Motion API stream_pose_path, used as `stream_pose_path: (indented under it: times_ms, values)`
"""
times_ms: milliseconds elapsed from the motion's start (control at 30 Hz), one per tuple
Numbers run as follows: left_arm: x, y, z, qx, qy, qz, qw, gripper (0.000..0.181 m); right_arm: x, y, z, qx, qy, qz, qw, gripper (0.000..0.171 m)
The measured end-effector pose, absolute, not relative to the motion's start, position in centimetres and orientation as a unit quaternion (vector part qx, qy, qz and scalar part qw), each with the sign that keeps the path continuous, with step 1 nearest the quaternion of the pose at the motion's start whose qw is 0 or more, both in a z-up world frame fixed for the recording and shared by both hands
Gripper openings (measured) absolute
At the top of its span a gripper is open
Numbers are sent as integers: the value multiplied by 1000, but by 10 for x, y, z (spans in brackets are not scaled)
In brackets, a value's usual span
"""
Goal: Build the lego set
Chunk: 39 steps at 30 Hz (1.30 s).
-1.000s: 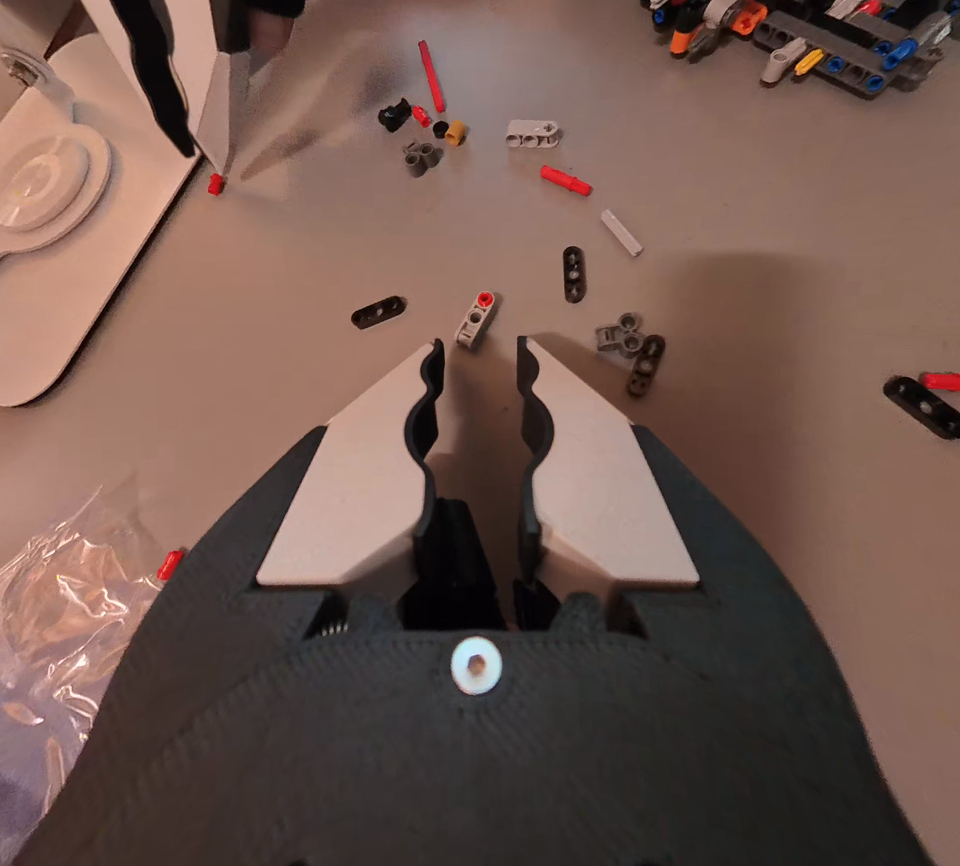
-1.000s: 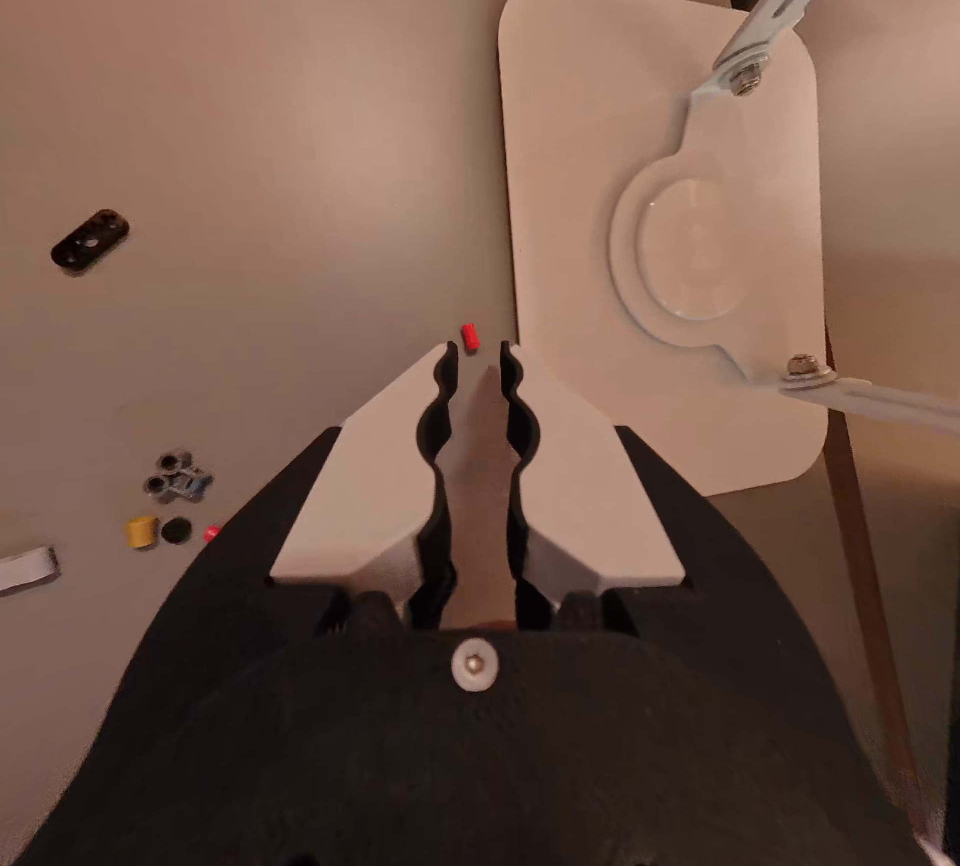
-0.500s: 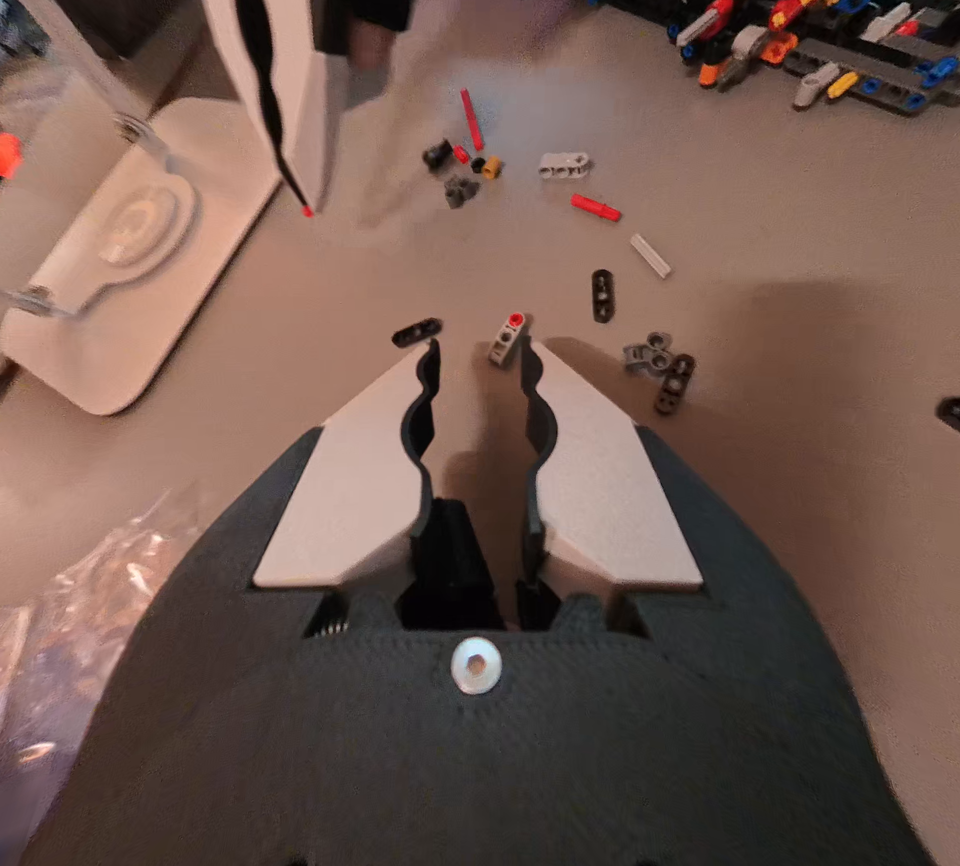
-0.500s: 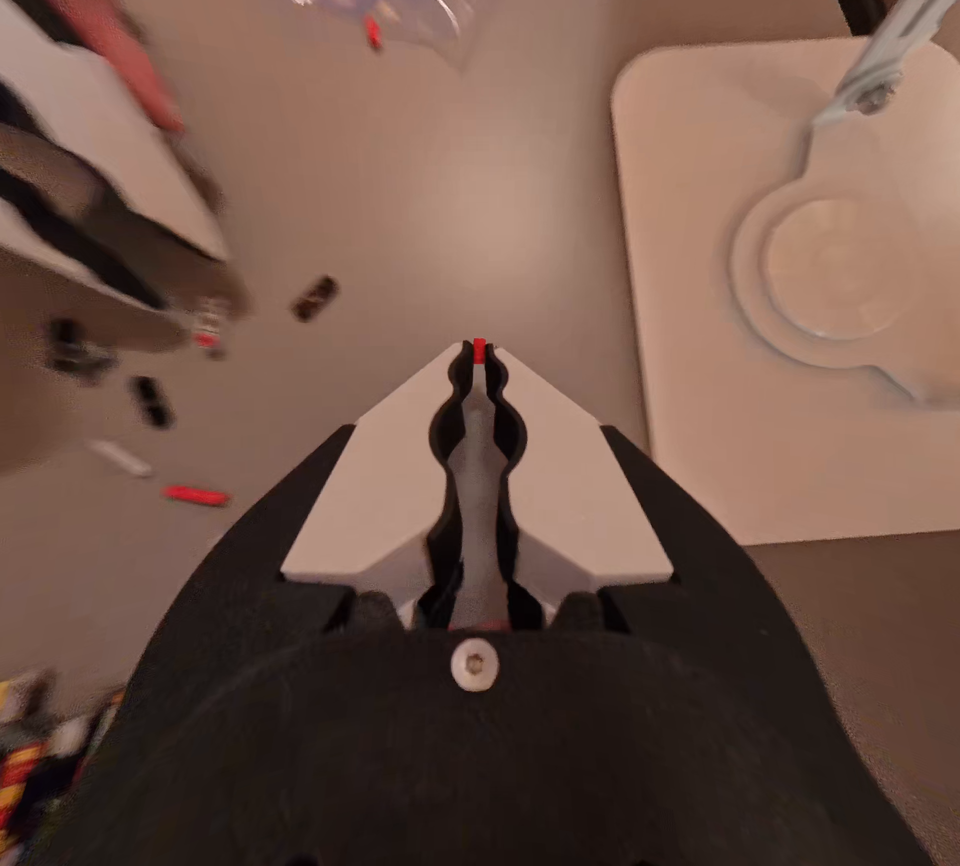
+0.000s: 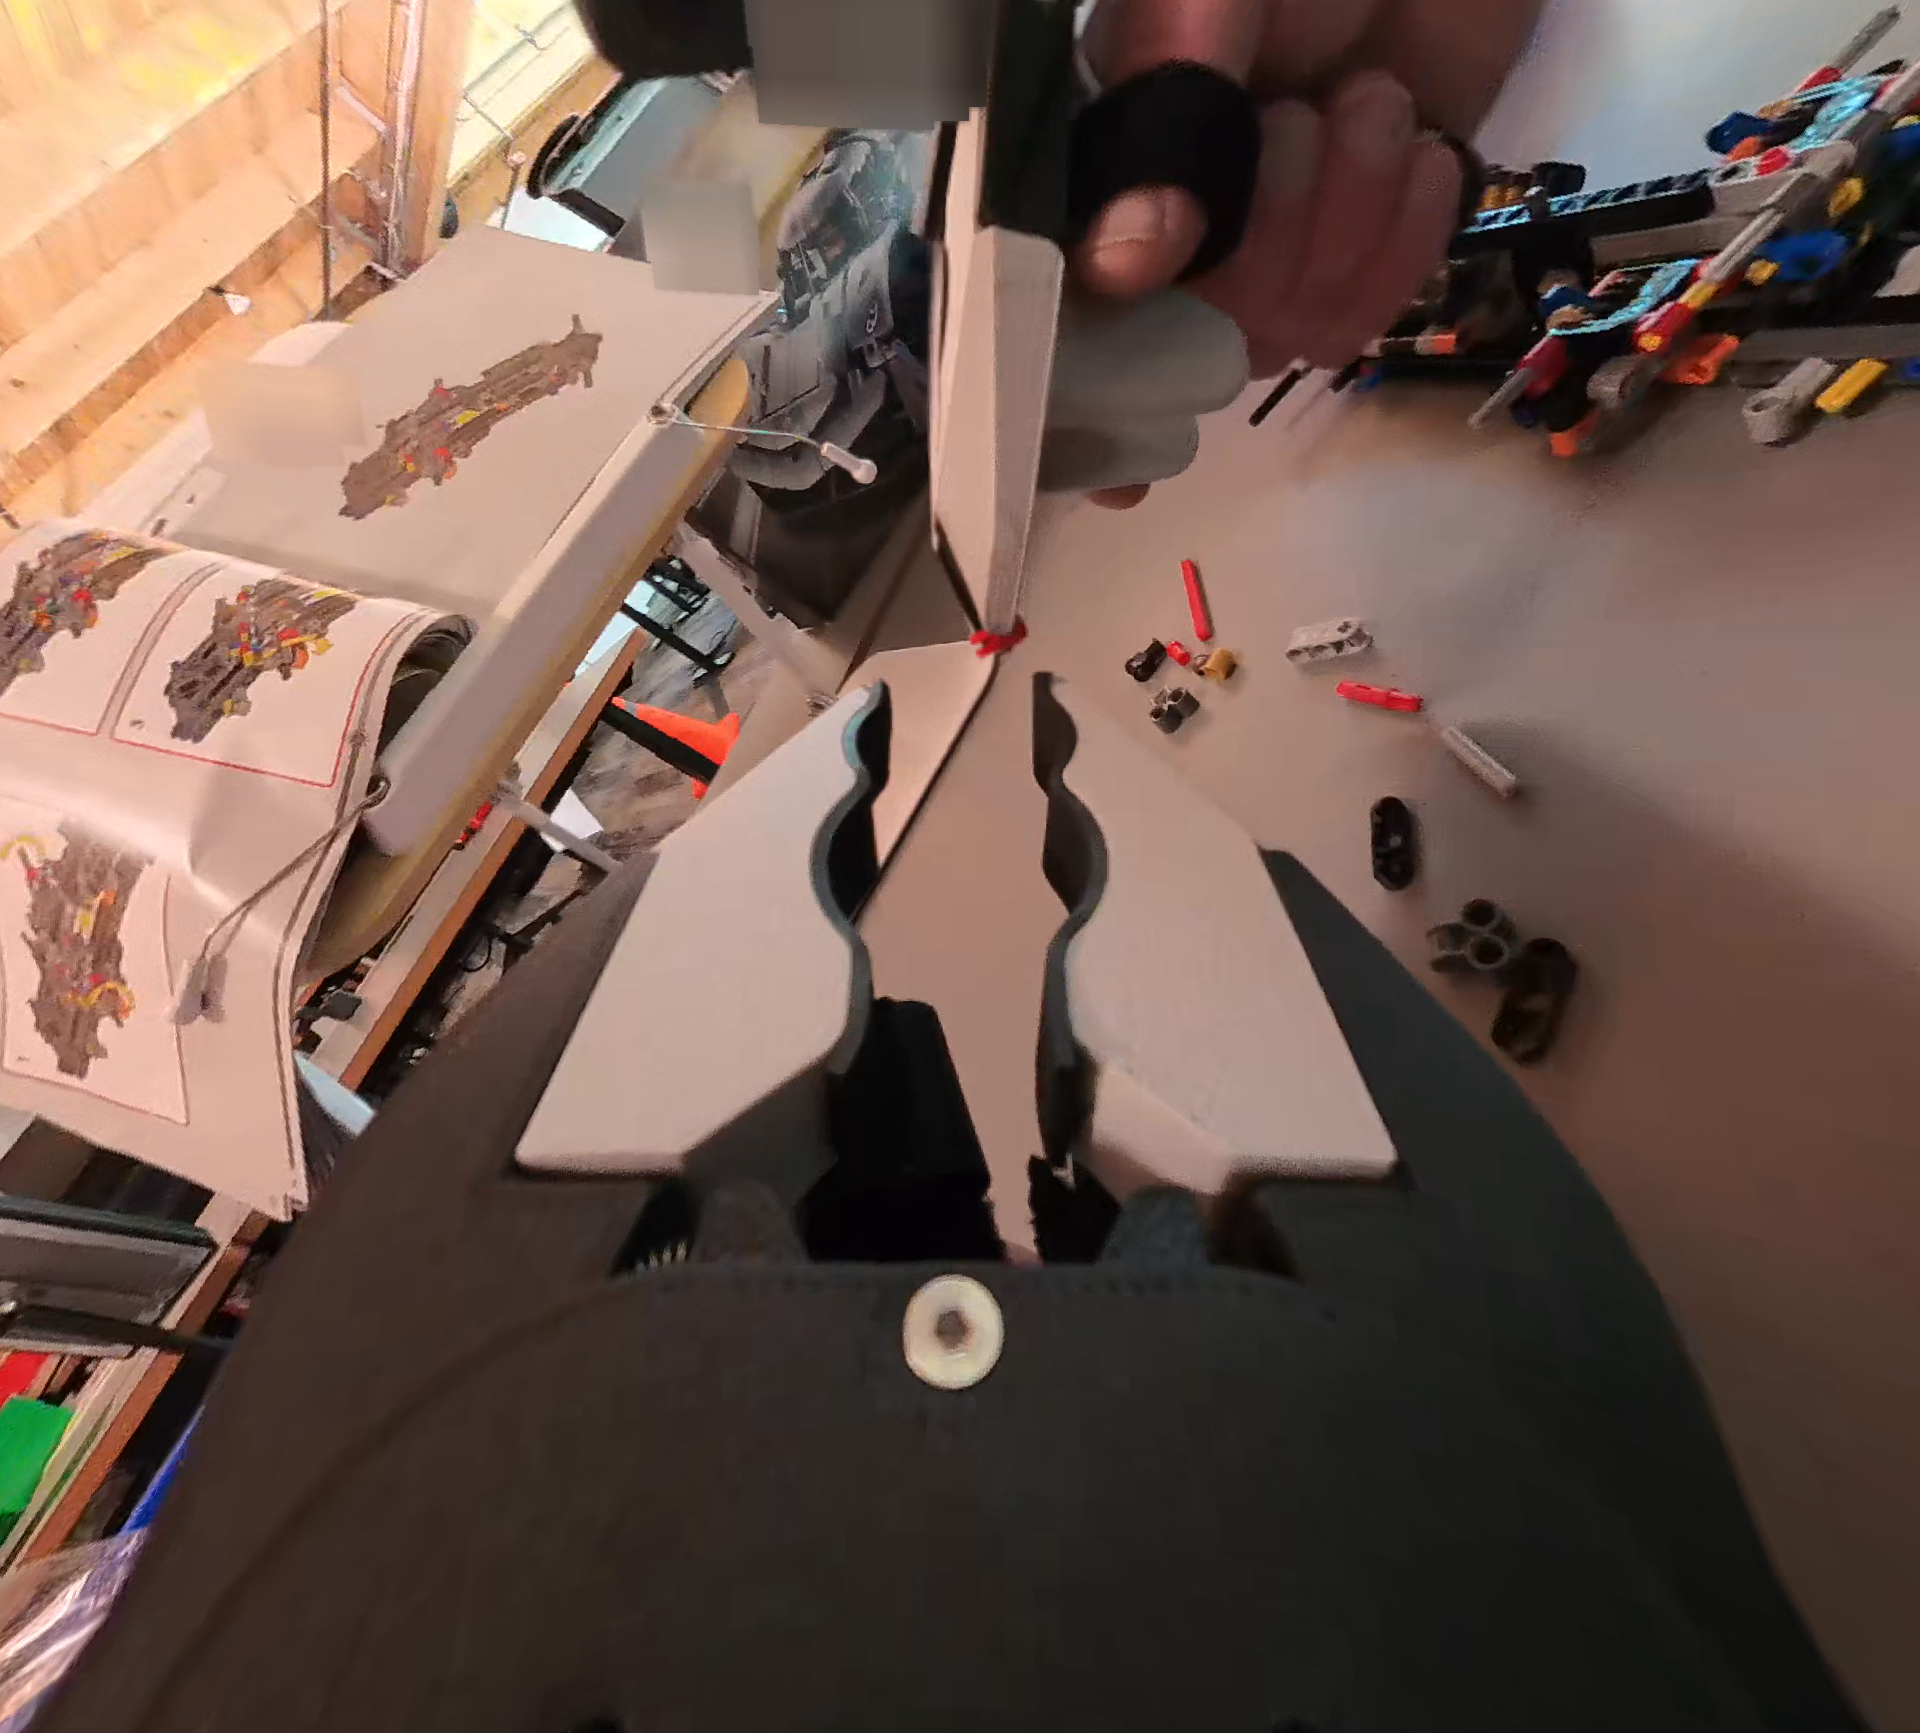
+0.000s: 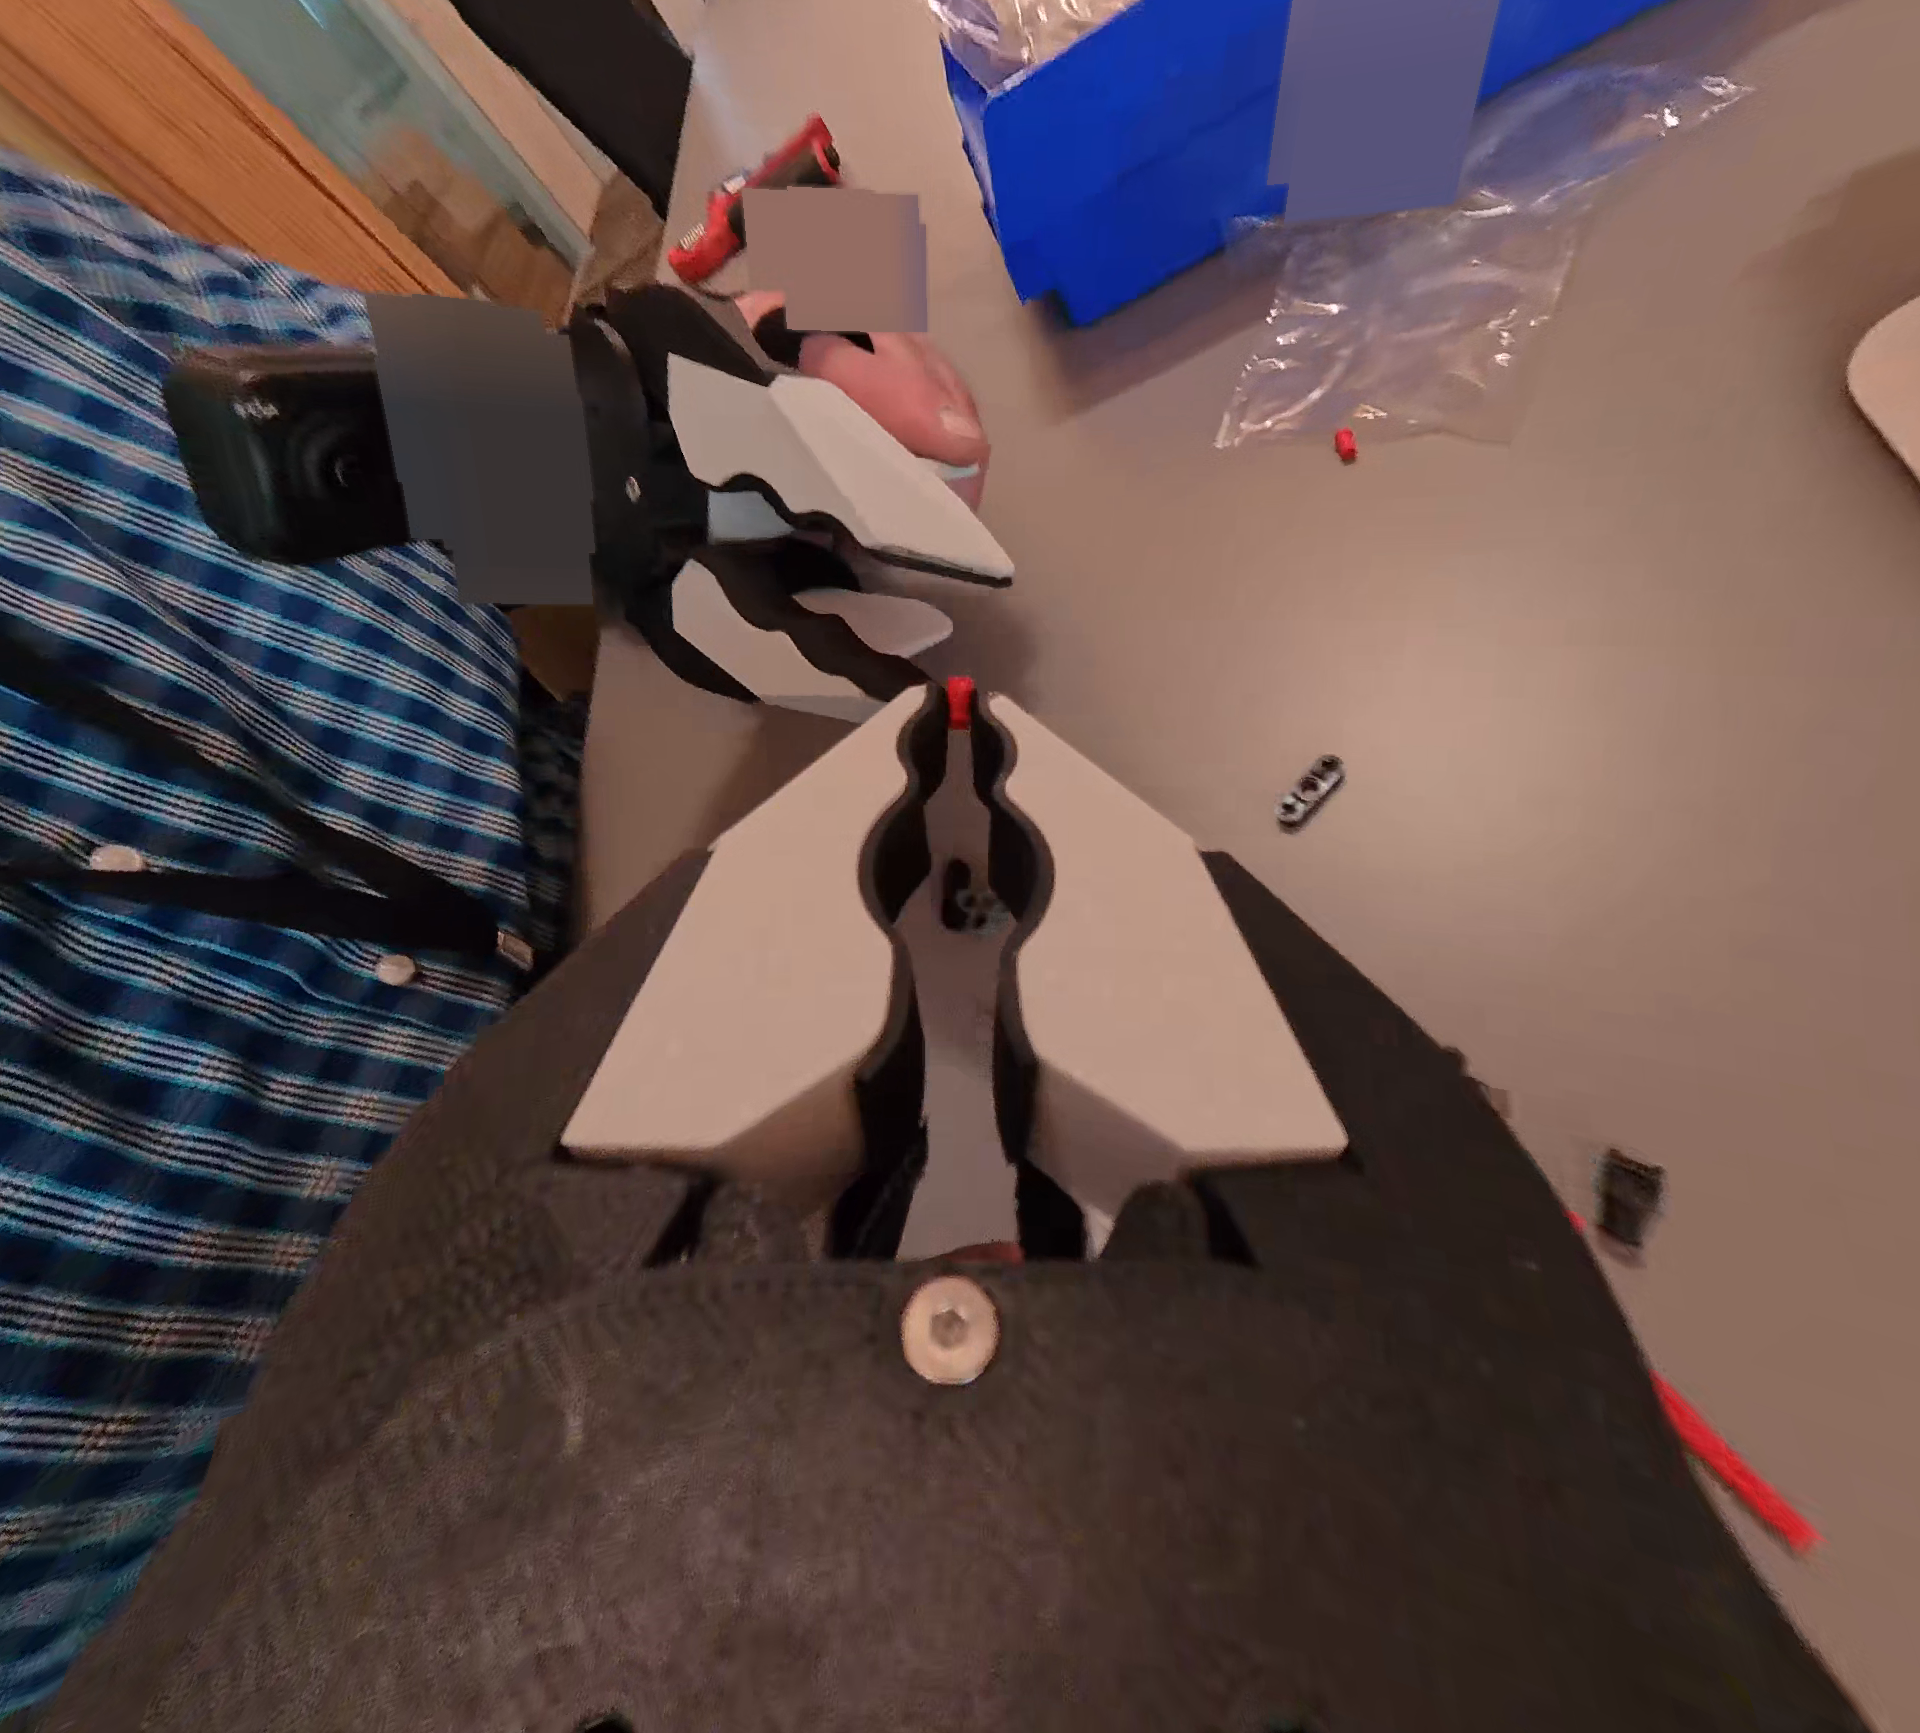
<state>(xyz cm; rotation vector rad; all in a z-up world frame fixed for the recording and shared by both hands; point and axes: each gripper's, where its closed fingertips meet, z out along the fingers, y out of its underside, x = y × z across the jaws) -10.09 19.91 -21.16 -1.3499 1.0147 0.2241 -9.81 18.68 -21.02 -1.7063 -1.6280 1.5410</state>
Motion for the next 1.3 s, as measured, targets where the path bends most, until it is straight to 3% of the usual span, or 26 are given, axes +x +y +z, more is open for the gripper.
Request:
stream_pose_path:
  times_ms: [300, 433, 733, 1300]
  values:
    - [-99, 193, -190, -574, 417, 101, 697, 21, -101, 180, -190, -616, -458, 612, 192, 2]
    - [-93, 187, -193, -548, 461, 109, 690, 23, -96, 174, -196, -620, -475, 600, 174, 2]
    - [-79, 178, -205, -513, 517, 139, 671, 9, -92, 165, -205, -634, -540, 539, 128, 0]
    - [-85, 182, -191, -534, 455, 103, 705, 8, -93, 174, -189, -622, -486, 584, 188, 1]
